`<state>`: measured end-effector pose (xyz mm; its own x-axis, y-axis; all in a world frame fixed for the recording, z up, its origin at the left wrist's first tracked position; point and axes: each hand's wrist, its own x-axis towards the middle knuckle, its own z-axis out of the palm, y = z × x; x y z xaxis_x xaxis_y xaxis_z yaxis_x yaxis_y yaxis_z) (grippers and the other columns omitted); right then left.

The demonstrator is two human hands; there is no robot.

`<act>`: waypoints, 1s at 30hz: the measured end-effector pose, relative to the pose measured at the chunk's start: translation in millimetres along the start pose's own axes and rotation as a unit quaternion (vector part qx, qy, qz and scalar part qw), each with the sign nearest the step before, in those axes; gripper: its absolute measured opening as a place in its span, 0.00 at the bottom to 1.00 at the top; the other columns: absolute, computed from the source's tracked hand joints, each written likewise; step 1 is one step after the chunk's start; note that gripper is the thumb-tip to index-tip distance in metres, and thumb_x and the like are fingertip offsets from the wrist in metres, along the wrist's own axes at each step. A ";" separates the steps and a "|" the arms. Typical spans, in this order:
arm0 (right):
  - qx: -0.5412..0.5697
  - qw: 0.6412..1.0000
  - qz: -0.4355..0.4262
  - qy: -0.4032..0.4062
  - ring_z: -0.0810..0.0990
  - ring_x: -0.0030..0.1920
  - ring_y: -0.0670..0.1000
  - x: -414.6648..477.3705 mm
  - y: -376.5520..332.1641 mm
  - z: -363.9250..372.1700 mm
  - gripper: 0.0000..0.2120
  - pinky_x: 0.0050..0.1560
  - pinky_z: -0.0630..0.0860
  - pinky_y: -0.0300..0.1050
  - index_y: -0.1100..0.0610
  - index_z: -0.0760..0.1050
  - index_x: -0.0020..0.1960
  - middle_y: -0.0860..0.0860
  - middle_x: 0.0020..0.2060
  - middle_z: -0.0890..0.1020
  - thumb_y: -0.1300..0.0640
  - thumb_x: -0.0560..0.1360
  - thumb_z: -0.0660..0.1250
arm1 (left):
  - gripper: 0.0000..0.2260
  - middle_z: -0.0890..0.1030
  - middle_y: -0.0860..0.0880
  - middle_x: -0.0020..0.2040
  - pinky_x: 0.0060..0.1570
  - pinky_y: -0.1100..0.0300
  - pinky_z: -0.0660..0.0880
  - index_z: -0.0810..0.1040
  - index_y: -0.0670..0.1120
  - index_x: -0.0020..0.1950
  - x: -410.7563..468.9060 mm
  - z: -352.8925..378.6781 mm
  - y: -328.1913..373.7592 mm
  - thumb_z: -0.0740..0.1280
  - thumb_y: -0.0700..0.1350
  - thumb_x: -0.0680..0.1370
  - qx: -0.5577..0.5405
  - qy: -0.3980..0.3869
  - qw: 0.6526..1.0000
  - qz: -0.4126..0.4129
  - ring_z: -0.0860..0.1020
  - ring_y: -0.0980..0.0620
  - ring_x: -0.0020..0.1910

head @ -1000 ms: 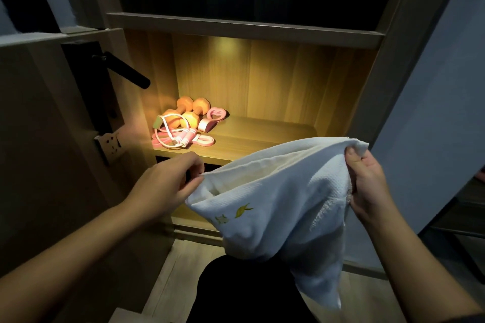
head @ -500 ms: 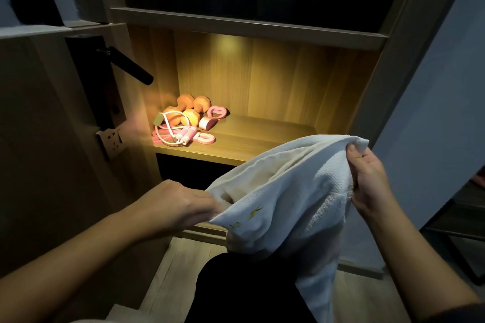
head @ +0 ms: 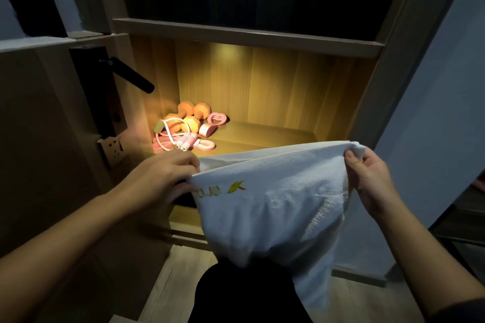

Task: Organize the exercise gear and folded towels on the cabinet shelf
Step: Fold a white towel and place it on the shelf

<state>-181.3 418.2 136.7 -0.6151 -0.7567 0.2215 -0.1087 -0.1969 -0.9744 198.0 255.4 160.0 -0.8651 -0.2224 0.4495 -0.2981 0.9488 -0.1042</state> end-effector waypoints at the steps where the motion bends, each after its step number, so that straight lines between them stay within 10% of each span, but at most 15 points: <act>1: -0.002 1.000 -0.007 0.003 0.84 0.47 0.49 5.5 -4.3 0.8 0.08 0.42 0.80 0.41 0.45 0.82 0.48 0.49 0.46 0.85 0.45 0.71 0.69 | 0.10 0.81 0.47 0.49 0.39 0.54 0.80 0.83 0.46 0.45 8.9 -3.5 -3.2 0.79 0.43 0.66 0.017 0.003 1.000 -0.011 0.81 0.47 0.46; 7: -0.060 0.995 -0.074 0.031 0.82 0.48 0.48 39.0 -27.7 -6.7 0.05 0.42 0.78 0.39 0.44 0.79 0.51 0.45 0.46 0.84 0.53 0.78 0.67 | 0.11 0.80 0.45 0.54 0.43 0.49 0.74 0.84 0.48 0.44 52.0 -41.0 -19.4 0.80 0.45 0.65 0.121 0.015 0.993 -0.003 0.80 0.44 0.49; 12: -0.075 0.988 -0.117 0.067 0.81 0.50 0.51 63.3 -54.7 8.4 0.02 0.50 0.80 0.50 0.49 0.76 0.50 0.50 0.48 0.82 0.53 0.80 0.65 | 0.07 0.78 0.48 0.50 0.43 0.52 0.77 0.79 0.44 0.47 94.3 -60.6 -24.9 0.70 0.47 0.76 -0.096 0.098 0.975 -0.175 0.77 0.49 0.47; 17: -0.073 0.983 -0.151 0.078 0.80 0.46 0.41 83.8 -89.1 29.9 0.04 0.38 0.75 0.32 0.47 0.75 0.50 0.44 0.46 0.81 0.48 0.80 0.64 | 0.10 0.77 0.47 0.39 0.33 0.55 0.68 0.72 0.44 0.42 133.0 -80.5 -30.2 0.71 0.45 0.77 -0.101 0.189 0.945 -0.248 0.75 0.47 0.37; 26: -0.199 0.968 -0.152 0.026 0.78 0.39 0.44 120.5 -141.2 26.6 0.11 0.36 0.73 0.39 0.53 0.77 0.46 0.46 0.40 0.81 0.47 0.79 0.64 | 0.09 0.78 0.47 0.49 0.46 0.47 0.77 0.77 0.44 0.55 169.5 -124.8 -60.2 0.70 0.45 0.77 0.120 -0.060 0.962 -0.236 0.77 0.45 0.48; 30: -0.156 0.946 -0.249 0.139 0.72 0.36 0.45 130.6 -176.7 32.1 0.13 0.36 0.69 0.42 0.60 0.74 0.46 0.51 0.39 0.76 0.50 0.79 0.65 | 0.03 0.76 0.47 0.44 0.39 0.54 0.68 0.76 0.46 0.50 183.5 -129.9 -61.7 0.66 0.45 0.78 -0.013 0.223 0.933 -0.282 0.74 0.47 0.43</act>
<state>-217.4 334.1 339.0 -0.6039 -0.4164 0.6797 -0.6381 -0.2585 -0.7252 110.0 185.1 364.2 -0.3186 -0.5785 0.7509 -0.6404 0.7155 0.2794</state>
